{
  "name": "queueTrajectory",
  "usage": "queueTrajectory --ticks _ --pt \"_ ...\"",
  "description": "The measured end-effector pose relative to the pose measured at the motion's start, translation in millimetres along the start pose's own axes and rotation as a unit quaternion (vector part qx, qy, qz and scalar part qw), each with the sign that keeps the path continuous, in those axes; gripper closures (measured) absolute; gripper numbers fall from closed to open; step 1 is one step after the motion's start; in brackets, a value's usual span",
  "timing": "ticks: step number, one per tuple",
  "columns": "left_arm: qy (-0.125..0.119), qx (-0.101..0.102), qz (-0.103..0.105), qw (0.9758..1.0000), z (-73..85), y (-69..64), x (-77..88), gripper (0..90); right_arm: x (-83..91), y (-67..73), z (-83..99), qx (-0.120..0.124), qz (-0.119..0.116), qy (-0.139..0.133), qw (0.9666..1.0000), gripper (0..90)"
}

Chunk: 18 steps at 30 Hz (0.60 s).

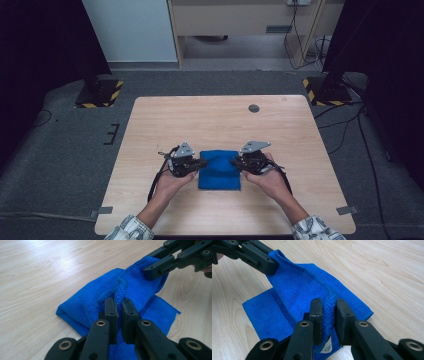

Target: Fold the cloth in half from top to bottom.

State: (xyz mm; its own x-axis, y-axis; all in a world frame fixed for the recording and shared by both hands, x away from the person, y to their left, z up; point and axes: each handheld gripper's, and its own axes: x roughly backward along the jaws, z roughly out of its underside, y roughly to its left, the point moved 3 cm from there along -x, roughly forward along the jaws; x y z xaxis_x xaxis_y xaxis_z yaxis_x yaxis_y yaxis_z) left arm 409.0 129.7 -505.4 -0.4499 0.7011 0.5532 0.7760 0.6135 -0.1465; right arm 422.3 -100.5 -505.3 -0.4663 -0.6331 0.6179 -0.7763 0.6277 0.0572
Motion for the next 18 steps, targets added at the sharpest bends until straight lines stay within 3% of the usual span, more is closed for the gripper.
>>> queueTrajectory --ticks 8,18 --pt "0.011 -0.004 0.009 0.9999 12.7 -5.7 -0.5 80.9 1.7 4.9 5.6 0.003 -0.002 0.004 1.0 72.5" --pt "0.016 -0.004 0.017 0.9997 19.3 -8.7 0.0 76.4 6.7 8.6 8.1 -0.004 0.001 0.009 1.0 54.6"
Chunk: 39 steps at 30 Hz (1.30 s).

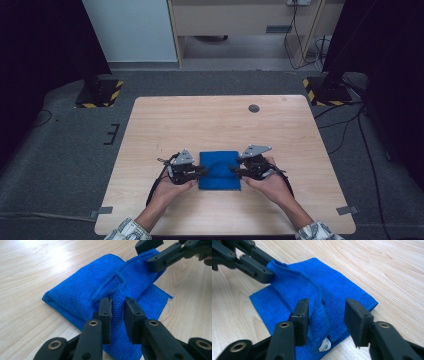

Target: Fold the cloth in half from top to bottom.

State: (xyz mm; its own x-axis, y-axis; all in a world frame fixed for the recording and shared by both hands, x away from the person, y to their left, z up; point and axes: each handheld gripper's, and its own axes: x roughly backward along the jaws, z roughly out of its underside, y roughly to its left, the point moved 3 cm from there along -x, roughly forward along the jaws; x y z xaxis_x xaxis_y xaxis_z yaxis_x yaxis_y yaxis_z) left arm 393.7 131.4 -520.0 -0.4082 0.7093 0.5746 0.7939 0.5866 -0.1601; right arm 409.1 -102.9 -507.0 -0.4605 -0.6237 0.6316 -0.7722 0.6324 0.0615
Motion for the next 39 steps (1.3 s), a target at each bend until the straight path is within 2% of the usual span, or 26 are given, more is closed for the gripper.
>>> queueTrajectory --ticks 6,15,23,28,35,39 --pt "0.009 -0.01 0.001 0.9999 5.6 -2.8 0.0 74.7 4.3 1.7 -4.8 0.0 0.006 -0.006 1.0 47.4" --pt "0.006 -0.02 0.001 0.9998 8.9 -3.1 2.0 72.2 5.2 -4.1 -18.0 -0.006 0.02 -0.02 0.9996 48.5" --pt "0.002 -0.022 0.005 0.9997 10.1 -3.6 4.9 70.6 -17.0 -17.5 -18.5 -0.016 0.04 0.004 0.9991 48.8" --pt "0.003 -0.024 0.009 0.9997 15.1 -5.9 7.0 69.6 -21.0 -13.1 -12.6 -0.011 0.034 0.014 0.9993 48.8" --pt "0.002 -0.03 0.014 0.9995 17.6 -11.4 10.4 66.5 -16.4 -5.4 -0.1 -0.004 0.023 0.02 0.9995 49.4" --pt "0.001 -0.027 0.014 0.9995 18.7 -11.0 10.8 66.2 -12.1 -3.1 1.5 -0.004 0.015 0.014 0.9998 54.1"
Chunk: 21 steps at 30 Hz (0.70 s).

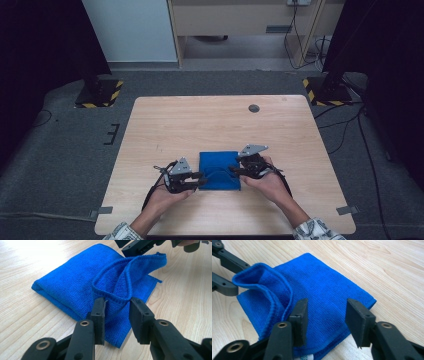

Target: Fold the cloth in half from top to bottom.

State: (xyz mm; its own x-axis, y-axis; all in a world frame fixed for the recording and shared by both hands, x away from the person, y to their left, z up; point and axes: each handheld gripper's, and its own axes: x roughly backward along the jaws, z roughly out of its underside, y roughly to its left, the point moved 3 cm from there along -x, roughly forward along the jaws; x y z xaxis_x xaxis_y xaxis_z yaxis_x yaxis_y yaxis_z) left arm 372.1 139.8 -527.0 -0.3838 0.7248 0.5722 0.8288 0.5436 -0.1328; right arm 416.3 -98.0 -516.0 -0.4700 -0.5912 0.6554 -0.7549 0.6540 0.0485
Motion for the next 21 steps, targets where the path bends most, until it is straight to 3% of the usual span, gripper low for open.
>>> queueTrajectory --ticks 7,14,21 --pt "0.0 -0.003 0.01 1.0 -0.2 -3.0 1.7 67.2 2.5 6.5 -8.7 0.011 -0.02 -0.014 0.9996 73.1" --pt "-0.005 0.002 0.016 0.9999 2.0 -5.6 8.8 67.0 -11.3 14.0 -6.4 0.024 -0.035 0.008 0.9991 72.6" --pt "-0.019 0.004 0.015 0.9997 4.3 -9.2 23.1 66.0 -10.1 24.4 7.2 0.031 -0.05 0.014 0.9982 72.3"
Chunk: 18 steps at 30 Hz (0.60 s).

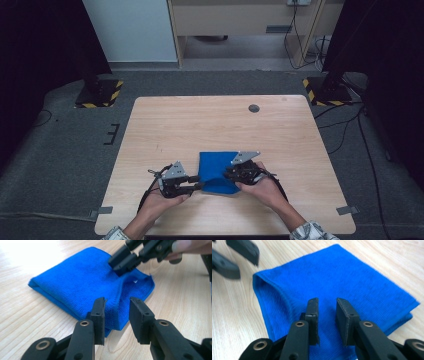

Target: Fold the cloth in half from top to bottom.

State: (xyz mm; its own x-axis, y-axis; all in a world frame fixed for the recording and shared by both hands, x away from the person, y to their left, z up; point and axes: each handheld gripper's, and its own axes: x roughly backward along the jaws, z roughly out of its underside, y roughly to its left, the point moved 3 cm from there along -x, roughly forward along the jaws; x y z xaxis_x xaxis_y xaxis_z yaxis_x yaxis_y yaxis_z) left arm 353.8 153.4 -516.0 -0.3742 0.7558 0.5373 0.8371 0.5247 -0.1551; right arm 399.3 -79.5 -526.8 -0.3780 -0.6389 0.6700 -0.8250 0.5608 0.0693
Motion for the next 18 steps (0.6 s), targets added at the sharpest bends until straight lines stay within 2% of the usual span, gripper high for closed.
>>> queueTrajectory --ticks 5,9,10,14,18 --pt "-0.023 0.014 -0.021 0.9994 -6.3 7.0 3.1 64.3 1.4 0.1 6.0 -0.004 0.002 0.001 1.0 70.8" --pt "-0.031 0.02 -0.051 0.998 -13.0 18.2 -2.4 62.5 2.8 0.5 7.4 0.003 0.004 0.002 1.0 68.5" --pt "-0.031 0.022 -0.053 0.9979 -14.5 20.9 -4.9 62.1 2.4 0.7 7.9 0.005 0.006 0.004 1.0 67.8" --pt "-0.017 0.018 -0.066 0.9975 -15.1 25.7 -17.4 59.6 0.3 1.8 11.2 0.011 0.012 0.009 0.9998 62.7" --pt "0.001 0.001 -0.066 0.9978 -9.7 19.3 -23.5 56.6 -0.3 3.3 16.4 0.016 0.015 0.009 0.9997 57.1"
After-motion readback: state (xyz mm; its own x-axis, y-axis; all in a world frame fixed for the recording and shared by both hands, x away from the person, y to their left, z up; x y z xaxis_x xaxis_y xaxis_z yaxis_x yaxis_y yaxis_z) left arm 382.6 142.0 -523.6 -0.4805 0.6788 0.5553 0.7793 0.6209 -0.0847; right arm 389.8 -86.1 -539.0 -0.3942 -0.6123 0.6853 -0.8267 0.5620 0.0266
